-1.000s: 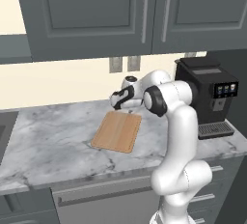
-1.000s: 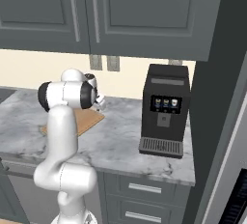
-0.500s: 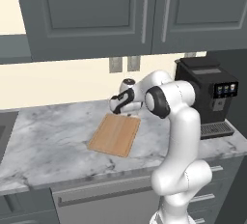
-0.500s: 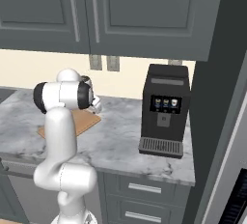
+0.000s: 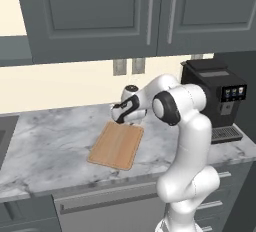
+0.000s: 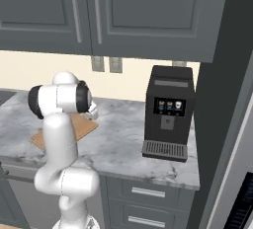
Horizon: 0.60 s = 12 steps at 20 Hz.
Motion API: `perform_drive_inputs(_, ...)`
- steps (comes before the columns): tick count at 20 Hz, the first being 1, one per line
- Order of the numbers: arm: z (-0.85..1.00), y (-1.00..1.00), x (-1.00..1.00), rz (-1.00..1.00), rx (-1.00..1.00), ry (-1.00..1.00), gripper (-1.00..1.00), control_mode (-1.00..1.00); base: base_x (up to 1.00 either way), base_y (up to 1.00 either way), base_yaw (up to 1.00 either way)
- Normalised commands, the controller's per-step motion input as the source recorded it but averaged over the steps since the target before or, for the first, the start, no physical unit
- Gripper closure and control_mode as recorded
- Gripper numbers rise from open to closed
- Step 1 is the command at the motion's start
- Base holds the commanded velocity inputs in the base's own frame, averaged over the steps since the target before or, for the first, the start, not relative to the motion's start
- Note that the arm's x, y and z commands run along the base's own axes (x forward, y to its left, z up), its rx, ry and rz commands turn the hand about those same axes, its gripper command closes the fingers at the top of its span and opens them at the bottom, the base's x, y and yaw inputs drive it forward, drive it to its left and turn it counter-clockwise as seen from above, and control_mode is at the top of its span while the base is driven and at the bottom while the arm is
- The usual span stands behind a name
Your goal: Move the cutting board and knife to the sink. Then move spray from the shelves to the counter.
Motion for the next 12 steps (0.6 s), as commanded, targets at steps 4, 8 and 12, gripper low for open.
perform_drive_inputs(4,-0.2,0.28,-0.56,-0.04,0.04,0.0,-1.0,-1.0,0.0,0.0,0.0)
perform_drive_inputs(8,-0.2,0.29,-0.57,-0.04,0.05,0.01,-1.0,-1.0,0.0,0.0,0.0)
perform_drive_inputs(12,-0.2,0.31,-0.55,-0.05,0.05,0.02,-1.0,-1.0,0.0,0.0,0.0)
